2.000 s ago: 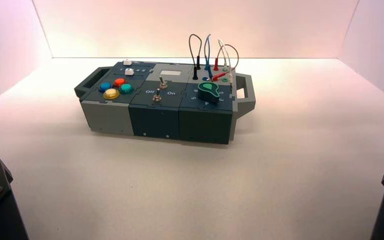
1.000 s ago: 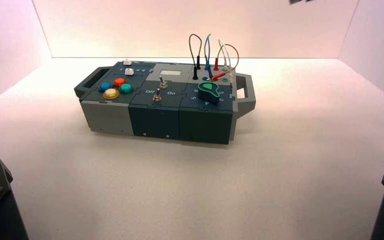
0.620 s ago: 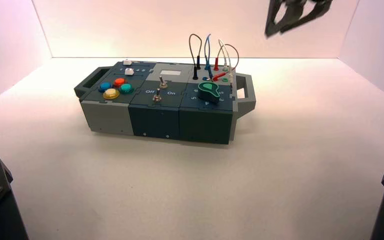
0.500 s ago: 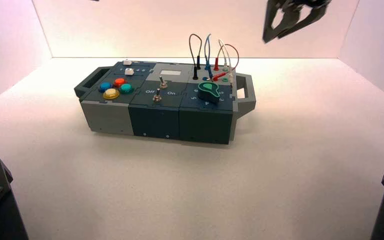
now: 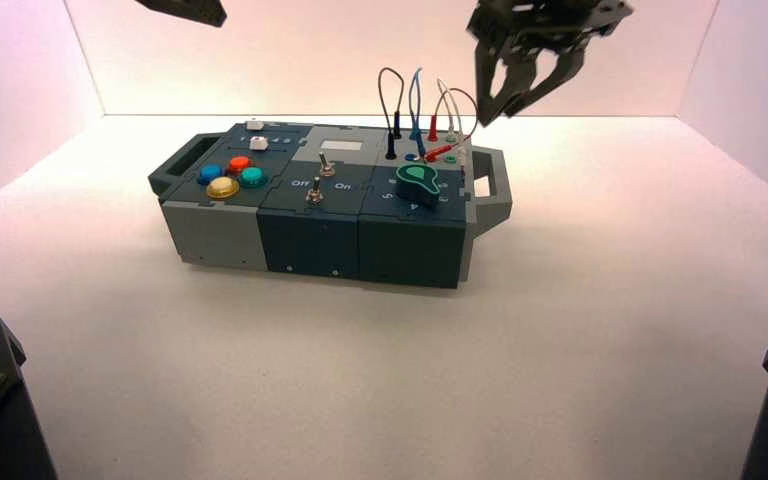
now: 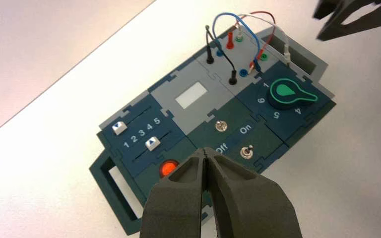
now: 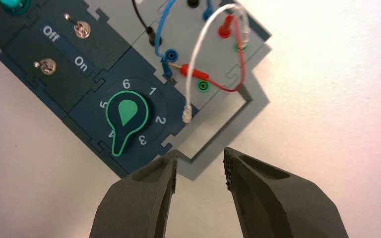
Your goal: Insert the white wire.
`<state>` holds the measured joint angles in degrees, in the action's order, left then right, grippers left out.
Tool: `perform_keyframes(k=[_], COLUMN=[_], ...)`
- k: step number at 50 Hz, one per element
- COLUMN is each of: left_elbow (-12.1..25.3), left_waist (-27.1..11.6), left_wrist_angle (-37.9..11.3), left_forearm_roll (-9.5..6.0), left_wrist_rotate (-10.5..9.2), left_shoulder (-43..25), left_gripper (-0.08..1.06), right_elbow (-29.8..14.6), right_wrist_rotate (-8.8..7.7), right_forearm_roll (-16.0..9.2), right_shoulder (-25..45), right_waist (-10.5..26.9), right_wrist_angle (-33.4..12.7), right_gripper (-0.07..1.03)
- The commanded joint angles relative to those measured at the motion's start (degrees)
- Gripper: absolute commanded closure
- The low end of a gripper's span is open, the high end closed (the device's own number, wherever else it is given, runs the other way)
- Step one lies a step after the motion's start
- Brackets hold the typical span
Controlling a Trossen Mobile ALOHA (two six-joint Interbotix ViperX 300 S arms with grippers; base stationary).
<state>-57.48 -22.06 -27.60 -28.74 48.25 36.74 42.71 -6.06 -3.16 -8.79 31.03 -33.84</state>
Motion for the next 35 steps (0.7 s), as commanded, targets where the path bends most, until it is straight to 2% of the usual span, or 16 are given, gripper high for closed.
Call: perform_keyframes(k=[1, 35], left_elbow=[1.58, 0.97], left_waist=[-0.35, -0.35], left_wrist_angle=[0.26, 1.76], left_forearm_roll=[-0.18, -0.09], left_wrist_rotate=[0.35, 0.35], left_shoulder=[-0.18, -0.79], left_gripper=[1.01, 1.01], right_elbow=[-2.2, -6.06], right_wrist_rotate=[-0.18, -0.88], right_forearm_roll=[-0.18, -0.18], right_shoulder=[1.58, 10.11], right_waist=[0.35, 1.23], right_wrist_angle=[0.53, 2.99], right_gripper=[0.46, 0.47])
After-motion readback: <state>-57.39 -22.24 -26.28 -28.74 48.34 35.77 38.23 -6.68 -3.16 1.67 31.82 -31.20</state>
